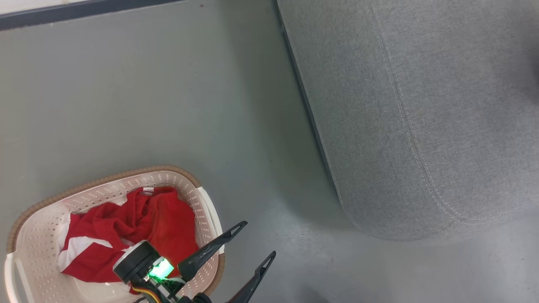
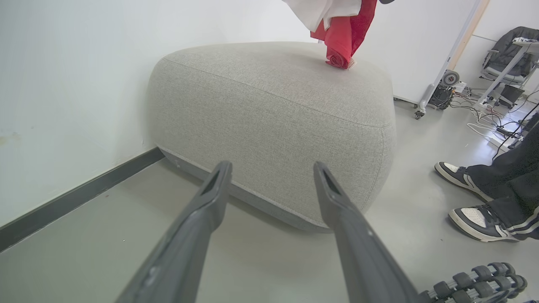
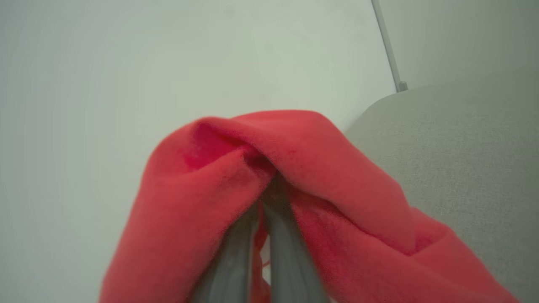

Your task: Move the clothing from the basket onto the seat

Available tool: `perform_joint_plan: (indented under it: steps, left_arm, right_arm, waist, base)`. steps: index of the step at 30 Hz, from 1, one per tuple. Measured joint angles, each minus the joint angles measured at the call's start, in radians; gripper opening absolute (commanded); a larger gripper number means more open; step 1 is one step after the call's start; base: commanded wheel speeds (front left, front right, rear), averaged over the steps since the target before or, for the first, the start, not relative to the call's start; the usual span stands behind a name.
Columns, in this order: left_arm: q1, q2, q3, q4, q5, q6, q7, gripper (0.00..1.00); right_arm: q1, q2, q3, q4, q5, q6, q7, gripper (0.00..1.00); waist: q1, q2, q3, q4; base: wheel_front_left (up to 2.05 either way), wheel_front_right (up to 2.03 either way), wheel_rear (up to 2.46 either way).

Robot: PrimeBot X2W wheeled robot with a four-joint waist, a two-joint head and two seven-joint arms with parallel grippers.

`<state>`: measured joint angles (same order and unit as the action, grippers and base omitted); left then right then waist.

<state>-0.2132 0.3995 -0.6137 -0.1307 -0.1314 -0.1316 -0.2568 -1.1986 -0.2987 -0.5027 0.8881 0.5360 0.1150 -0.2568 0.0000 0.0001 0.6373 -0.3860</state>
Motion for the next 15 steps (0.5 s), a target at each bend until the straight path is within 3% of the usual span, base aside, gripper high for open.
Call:
perform_joint_plan:
  steps: [13,15]
  left_arm:
    - [-0.009,-0.002,0.011,0.000,-0.001,0.000,0.000,1.00]
    - [-0.009,-0.001,0.013,0.000,-0.001,0.000,0.000,1.00]
  right_arm:
    - [0.021,-0.009,0.028,0.193,-0.043,-0.001,0.000,0.00]
    - [0.021,-0.012,0.032,0.222,-0.048,-0.016,0.000,0.83]
  waist:
    - [0.0000,0.0000,0.023,0.015]
    - [0.0000,0.0000,0.025,0.015]
  base:
    - [0.00,0.00,0.00]
    - [0.00,0.00,0.00]
